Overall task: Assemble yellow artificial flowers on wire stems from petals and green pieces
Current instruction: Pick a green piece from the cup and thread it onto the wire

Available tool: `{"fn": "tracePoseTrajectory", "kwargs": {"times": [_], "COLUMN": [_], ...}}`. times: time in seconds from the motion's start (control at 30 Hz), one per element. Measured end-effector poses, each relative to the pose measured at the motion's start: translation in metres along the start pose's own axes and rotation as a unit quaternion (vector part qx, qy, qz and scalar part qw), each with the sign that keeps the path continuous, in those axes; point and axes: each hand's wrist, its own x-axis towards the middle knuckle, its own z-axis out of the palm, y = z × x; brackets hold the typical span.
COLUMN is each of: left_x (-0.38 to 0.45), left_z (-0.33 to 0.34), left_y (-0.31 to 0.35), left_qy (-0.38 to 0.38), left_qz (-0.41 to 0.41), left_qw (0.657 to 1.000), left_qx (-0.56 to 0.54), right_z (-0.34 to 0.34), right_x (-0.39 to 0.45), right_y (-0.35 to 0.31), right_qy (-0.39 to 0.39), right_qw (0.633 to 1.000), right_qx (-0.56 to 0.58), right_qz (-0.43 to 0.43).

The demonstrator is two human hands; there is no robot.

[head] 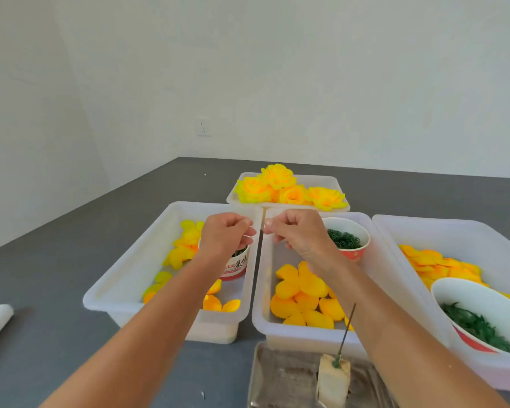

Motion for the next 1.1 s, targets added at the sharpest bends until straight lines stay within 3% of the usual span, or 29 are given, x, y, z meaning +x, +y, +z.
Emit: {"fn": "tracePoseTrajectory", "kwargs": {"times": [0.07,0.13,0.2,0.33,0.43,0.53,0.7,0.9,1.0,1.1], "left_x": [0.005,0.013,0.018,0.017,0.017,0.018,0.020,0.022,0.023,0.023], "left_z": [-0.017,-0.037,-0.056,-0.070,-0.067,-0.065,-0.066,-0.070,-0.072,-0.075], "left_y": [-0.007,-0.016,-0.025,-0.038,-0.051,-0.057,-0.053,-0.040,-0.031,-0.022], "left_qy": [0.016,0.043,0.044,-0.073,-0.166,-0.192,-0.137,-0.131,-0.108,-0.088], "left_qz": [0.010,0.036,0.051,-0.022,-0.036,-0.060,-0.027,-0.031,-0.038,-0.045], "left_qw": [0.999,0.985,0.932,0.820,0.780,0.776,0.797,0.770,0.780,0.819], "left_qx": [0.046,0.164,0.356,0.567,0.602,0.597,0.588,0.624,0.615,0.566], "right_z": [0.010,0.016,0.020,0.025,0.024,0.023,0.020,0.019,0.020,0.020], "right_x": [-0.002,-0.001,0.000,0.001,0.001,-0.002,-0.004,-0.007,-0.008,-0.008], "right_y": [0.002,0.005,0.009,0.018,0.020,0.020,0.021,0.018,0.018,0.019], "right_qy": [-0.029,-0.057,-0.077,-0.088,-0.097,-0.126,-0.133,-0.134,-0.135,-0.131], "right_qw": [1.000,0.998,0.997,0.996,0.995,0.992,0.991,0.990,0.990,0.990], "right_qx": [0.003,0.003,0.004,0.007,0.008,-0.005,-0.007,-0.010,-0.017,-0.028], "right_qz": [0.004,0.003,0.003,0.007,0.008,0.015,0.030,0.035,0.035,0.032]}}
